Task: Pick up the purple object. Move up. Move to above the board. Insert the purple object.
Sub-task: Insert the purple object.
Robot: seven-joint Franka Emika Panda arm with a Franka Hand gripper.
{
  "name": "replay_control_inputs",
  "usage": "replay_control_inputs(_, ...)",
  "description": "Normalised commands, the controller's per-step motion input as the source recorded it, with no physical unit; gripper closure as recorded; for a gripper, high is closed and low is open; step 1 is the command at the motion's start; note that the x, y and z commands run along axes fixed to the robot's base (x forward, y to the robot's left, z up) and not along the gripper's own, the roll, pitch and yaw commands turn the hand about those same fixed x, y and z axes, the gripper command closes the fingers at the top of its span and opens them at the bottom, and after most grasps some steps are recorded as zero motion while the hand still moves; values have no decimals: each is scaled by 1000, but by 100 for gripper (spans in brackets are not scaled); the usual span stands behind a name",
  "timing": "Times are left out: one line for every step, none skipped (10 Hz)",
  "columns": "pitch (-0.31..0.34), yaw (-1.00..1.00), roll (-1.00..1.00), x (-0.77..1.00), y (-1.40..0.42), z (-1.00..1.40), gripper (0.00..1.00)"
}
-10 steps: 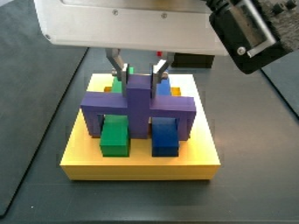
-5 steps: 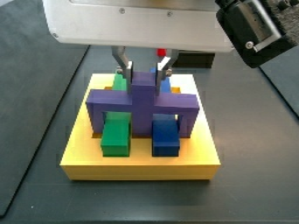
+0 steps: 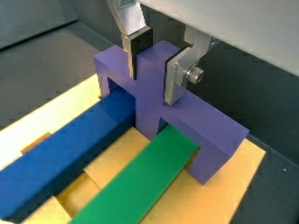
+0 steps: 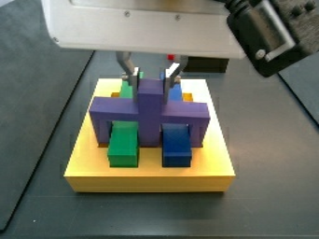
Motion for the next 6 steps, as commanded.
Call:
replay_control_inputs(0,0,109,-71,-49,-360,100)
replay_control_inputs(0,0,10,0,0,-329,100)
replay_control_inputs(0,43,0,46,100,-237,100)
replay_control_inputs(-19,6,-76,103,83,-417,100)
replay_control_inputs(-111,0,-279,0,240,-571,100)
replay_control_inputs(-119,6,-179,29,26,-629,100)
